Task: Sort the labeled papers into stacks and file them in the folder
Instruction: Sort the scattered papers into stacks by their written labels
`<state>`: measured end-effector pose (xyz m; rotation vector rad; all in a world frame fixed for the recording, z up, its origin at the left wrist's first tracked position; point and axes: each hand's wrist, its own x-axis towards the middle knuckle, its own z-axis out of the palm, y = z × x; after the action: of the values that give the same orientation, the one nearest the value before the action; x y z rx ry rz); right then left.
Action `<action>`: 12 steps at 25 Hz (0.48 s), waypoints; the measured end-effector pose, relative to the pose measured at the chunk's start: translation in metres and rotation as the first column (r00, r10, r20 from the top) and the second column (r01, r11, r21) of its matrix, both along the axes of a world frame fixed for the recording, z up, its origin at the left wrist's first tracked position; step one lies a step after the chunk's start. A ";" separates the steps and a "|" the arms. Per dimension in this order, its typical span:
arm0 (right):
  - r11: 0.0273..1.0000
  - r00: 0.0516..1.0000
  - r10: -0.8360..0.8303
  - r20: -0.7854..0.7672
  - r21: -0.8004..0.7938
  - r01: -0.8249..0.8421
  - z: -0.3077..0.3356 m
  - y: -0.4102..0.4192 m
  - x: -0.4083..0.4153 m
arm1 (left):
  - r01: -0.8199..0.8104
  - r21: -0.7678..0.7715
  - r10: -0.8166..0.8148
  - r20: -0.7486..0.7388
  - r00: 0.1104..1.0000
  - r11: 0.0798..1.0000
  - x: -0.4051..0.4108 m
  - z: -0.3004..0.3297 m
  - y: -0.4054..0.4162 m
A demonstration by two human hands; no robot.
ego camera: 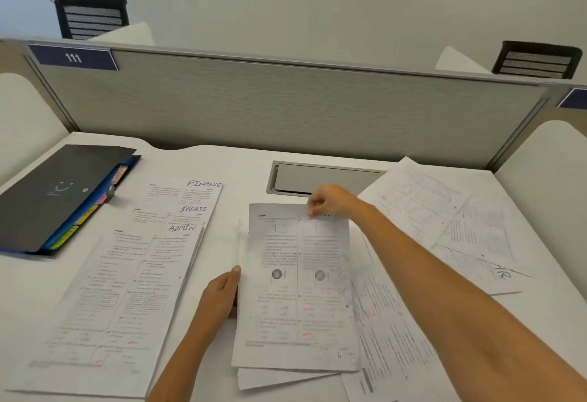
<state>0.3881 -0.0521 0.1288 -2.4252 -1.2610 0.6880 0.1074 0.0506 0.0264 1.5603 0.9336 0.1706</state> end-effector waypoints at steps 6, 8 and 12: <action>0.959 0.963 -0.260 0.070 0.139 0.249 -0.048 0.012 -0.027 | -0.020 0.193 0.025 -0.025 0.999 0.981 0.002 -0.009 -0.005; 0.874 0.908 -0.420 -0.003 0.268 0.405 -0.053 0.001 -0.034 | -0.047 0.248 0.048 0.000 0.999 0.968 0.000 -0.012 -0.008; 0.716 0.778 -0.532 -0.334 0.312 0.624 -0.064 -0.046 -0.052 | -0.115 0.213 0.096 0.098 0.991 0.970 -0.006 -0.001 -0.016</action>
<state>0.3361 -0.0982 0.0644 -2.1273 -0.4239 0.4291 0.1015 0.0350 0.0251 1.6906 0.9544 0.4265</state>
